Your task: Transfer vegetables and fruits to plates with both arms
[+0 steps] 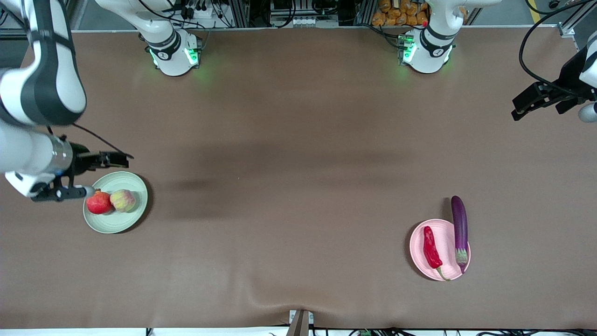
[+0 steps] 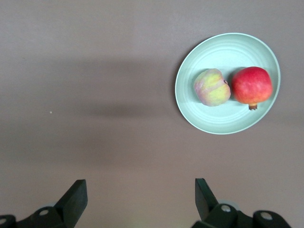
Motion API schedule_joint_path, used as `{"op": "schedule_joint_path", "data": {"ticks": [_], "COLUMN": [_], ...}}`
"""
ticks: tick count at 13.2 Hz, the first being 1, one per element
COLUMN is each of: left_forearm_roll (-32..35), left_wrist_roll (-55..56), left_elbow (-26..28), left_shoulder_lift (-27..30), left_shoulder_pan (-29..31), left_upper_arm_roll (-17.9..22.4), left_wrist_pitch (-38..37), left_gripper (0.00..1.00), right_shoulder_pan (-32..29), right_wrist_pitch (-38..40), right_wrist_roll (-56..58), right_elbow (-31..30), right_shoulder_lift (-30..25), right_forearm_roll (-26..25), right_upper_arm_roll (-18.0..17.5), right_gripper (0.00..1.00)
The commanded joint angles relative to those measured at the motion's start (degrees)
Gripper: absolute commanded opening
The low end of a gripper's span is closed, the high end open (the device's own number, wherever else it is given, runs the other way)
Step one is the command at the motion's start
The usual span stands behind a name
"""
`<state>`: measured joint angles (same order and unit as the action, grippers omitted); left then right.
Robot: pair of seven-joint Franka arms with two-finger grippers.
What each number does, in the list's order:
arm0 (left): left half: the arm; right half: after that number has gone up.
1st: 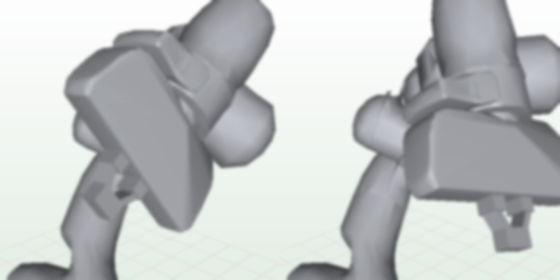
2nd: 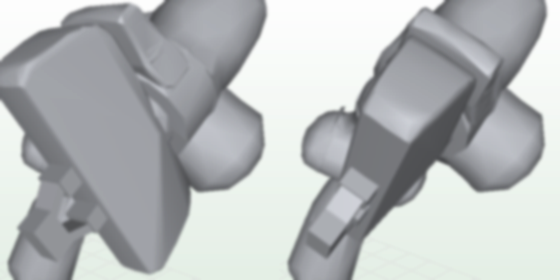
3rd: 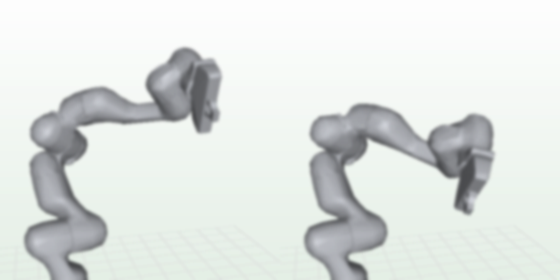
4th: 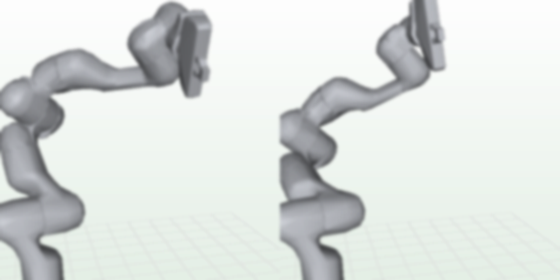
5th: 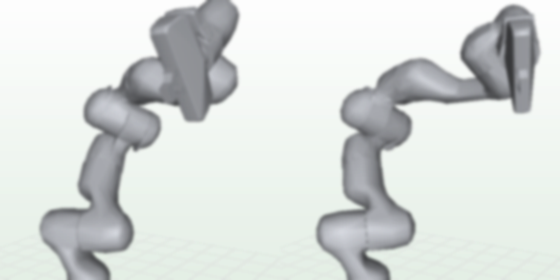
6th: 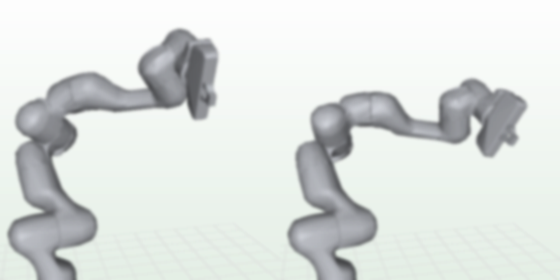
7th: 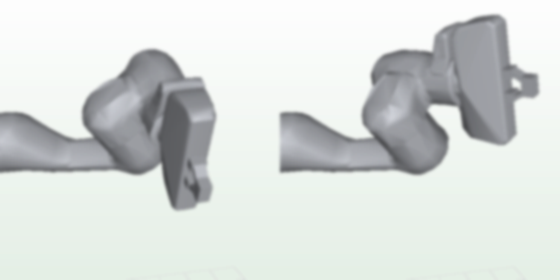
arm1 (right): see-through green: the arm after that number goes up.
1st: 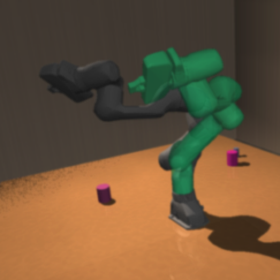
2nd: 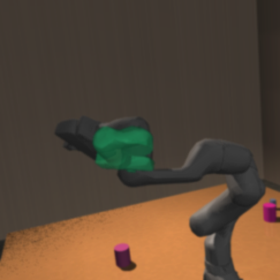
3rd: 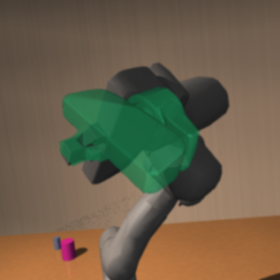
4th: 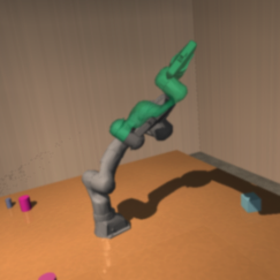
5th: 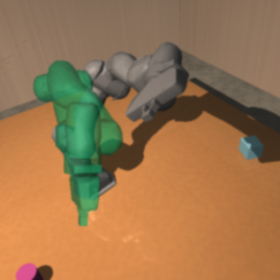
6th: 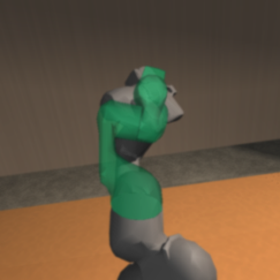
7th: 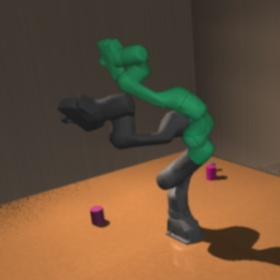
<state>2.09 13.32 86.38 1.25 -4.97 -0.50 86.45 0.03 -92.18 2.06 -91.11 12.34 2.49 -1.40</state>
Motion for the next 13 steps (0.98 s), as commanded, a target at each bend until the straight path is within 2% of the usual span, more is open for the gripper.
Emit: {"op": "schedule_joint_path", "data": {"ticks": [1, 3, 6, 9, 13], "left_forearm_roll": [-1.30, -1.30, -1.30, -1.38, -1.30], "left_wrist_roll": [-1.10, -0.92, -0.57, -0.75, -0.13], "left_elbow": [0.98, 0.55, -0.24, -0.33, -1.74], "left_shoulder_lift": [1.30, 1.30, 0.95, 1.04, 0.95], "left_shoulder_pan": [-0.22, -0.22, -0.30, -0.04, -0.13], "left_upper_arm_roll": [0.50, 0.58, 0.67, 0.76, 0.59], "left_wrist_pitch": [-0.41, -0.49, -0.50, -0.93, -3.39], "left_gripper": [1.00, 1.00, 1.00, 1.00, 1.00], "right_shoulder_pan": [-0.11, -0.29, -0.38, -0.47, -0.55], "right_wrist_pitch": [0.60, 2.96, 11.66, 12.29, 12.12], "right_wrist_roll": [-1.00, -0.92, -4.14, -5.75, -5.75], "right_elbow": [-4.17, -2.16, 5.31, 4.98, 4.98], "right_shoulder_lift": [-7.84, -9.17, -9.79, -12.69, -13.31], "right_forearm_roll": [0.76, 0.59, -0.12, -0.21, -0.29], "right_upper_arm_roll": [1.14, 2.71, 3.33, 2.98, 3.16], "right_gripper": [1.00, 1.00, 1.00, 1.00, 1.00]}}
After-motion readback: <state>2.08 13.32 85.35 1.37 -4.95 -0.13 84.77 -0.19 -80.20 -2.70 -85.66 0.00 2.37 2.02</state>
